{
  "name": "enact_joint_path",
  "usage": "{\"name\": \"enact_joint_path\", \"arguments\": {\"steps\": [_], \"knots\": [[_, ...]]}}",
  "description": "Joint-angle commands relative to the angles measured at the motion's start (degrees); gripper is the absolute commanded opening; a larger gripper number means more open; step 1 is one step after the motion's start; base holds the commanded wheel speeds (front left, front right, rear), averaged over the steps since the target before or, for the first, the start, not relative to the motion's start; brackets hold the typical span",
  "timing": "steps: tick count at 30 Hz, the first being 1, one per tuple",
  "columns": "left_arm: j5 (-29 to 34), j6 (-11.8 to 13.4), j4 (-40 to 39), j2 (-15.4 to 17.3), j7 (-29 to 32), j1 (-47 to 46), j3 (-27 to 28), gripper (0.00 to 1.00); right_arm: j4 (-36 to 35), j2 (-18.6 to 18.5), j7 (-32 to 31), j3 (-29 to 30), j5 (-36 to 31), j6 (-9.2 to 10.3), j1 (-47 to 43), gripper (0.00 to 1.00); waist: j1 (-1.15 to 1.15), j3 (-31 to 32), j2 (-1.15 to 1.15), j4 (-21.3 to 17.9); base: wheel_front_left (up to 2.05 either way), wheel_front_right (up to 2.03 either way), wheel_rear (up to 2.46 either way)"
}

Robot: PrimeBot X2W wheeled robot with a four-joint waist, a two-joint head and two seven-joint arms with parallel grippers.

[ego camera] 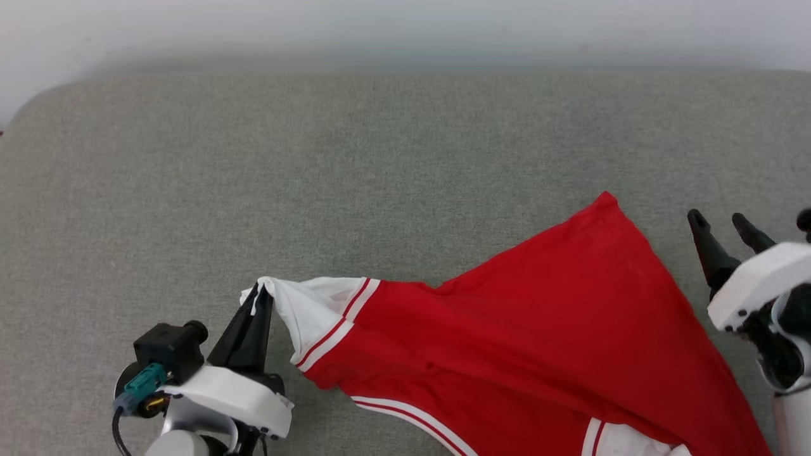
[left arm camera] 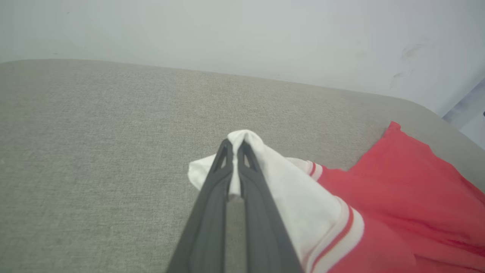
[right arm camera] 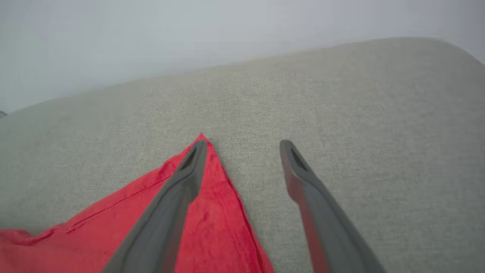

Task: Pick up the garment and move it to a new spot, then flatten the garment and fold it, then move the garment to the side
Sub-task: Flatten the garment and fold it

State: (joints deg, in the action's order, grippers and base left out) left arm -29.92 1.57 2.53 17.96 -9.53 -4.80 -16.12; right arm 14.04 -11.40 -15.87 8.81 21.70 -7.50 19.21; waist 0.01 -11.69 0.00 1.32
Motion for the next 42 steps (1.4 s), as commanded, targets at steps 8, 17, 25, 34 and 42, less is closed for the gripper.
{"name": "enact_joint_path", "arguments": {"steps": [8,17,25,34,42], "knots": [[-0.1,-2.3,2.0,-1.7,-1.5,-5.8,-1.4,0.00,8.6,-7.5,-23.2,-7.4,1.9,0.02,13.7,1.00,-0.01,-6.1,0.00,4.9,0.00,0.00,0.00],[0.2,-3.5,3.7,-3.1,-3.4,-9.7,-2.0,0.00,14.7,-10.2,-30.2,-16.6,3.6,0.02,20.7,1.00,-0.01,-10.8,0.00,7.1,0.00,0.00,0.00],[0.0,-4.0,5.6,-3.7,-4.3,-10.8,-2.1,0.00,23.5,-8.1,-38.1,-22.5,10.4,-0.09,17.1,0.00,-0.01,-11.6,0.00,7.0,0.00,0.00,0.00],[-0.2,-3.6,7.1,-2.5,-4.2,-10.8,-1.3,0.00,20.7,-11.0,-28.2,-21.7,12.5,0.03,22.7,0.00,-0.01,-6.9,0.00,5.3,0.00,0.00,0.00],[0.3,-3.6,6.5,0.8,-2.6,-17.7,1.1,0.00,18.6,-11.5,-18.3,-17.6,9.2,0.03,26.2,0.00,-0.01,-2.1,0.00,2.1,0.00,0.00,0.00]]}}
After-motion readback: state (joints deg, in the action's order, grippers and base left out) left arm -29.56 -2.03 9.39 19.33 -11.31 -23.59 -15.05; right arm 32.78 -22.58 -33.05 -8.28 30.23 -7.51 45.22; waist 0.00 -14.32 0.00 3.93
